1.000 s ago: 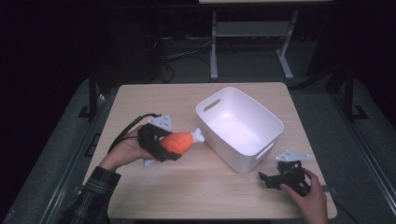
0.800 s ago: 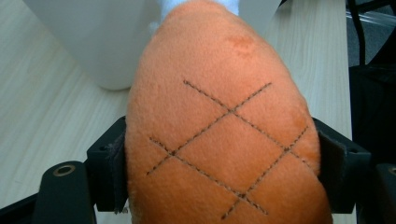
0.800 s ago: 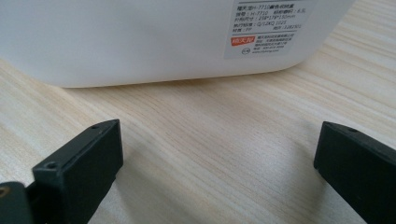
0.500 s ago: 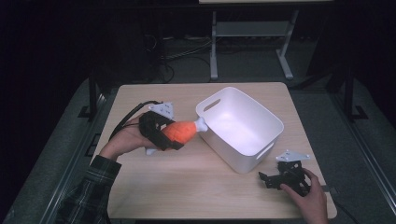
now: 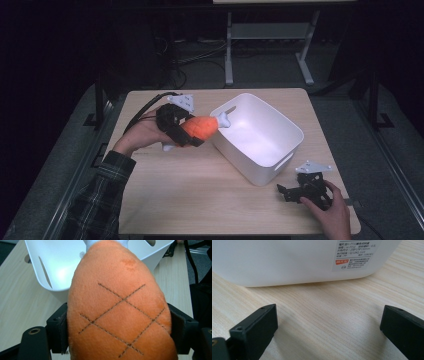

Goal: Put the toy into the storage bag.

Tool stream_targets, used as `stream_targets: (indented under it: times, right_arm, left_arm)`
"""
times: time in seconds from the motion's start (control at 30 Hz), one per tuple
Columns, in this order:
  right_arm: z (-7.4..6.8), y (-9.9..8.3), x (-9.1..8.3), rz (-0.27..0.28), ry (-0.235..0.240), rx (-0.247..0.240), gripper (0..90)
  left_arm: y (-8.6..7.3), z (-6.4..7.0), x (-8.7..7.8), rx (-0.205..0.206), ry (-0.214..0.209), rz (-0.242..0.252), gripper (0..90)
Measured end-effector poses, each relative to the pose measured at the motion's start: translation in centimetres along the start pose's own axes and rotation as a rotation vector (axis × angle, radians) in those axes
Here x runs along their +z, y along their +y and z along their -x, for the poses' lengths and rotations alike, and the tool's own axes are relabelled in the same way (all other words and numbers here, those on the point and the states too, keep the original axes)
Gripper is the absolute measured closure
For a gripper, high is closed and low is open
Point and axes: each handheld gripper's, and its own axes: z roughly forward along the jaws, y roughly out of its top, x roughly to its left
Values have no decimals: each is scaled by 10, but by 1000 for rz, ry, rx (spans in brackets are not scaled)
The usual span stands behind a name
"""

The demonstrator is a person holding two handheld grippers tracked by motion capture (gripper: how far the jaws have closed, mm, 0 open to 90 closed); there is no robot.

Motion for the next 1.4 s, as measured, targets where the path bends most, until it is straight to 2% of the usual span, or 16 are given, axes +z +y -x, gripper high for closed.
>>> stream_targets:
  times: [0.43,0.53,0.8,0.87,0.97,1.17,1.3,1.4]
  right_arm:
    - [0,0,0,-1,-1,-1,7]
    - [0,0,0,1,-1,2,7]
    - [0,0,0,-1,-2,1,7]
    - [0,0,0,-1,-2,4,7]
    - [-1,0,0,-3,-2,7,7]
    - [-1,0,0,-3,-2,8,7]
    - [-1,0,0,-3,-2,8,7]
    - [-1,0,0,-3,-2,7,7]
  left_arm:
    - [19,-15,9,1,-8,15,208]
    - [29,-20,11,24,-3,9,208]
    - [50,-33,20,39,-6,6,208]
    - [53,-34,22,40,-10,9,208]
    - [62,-36,26,68,-13,0,208]
    - [75,-40,34,81,-24,-4,208]
    - [83,-43,37,95,-17,-15,207]
    - [88,-46,41,96,-23,-2,207]
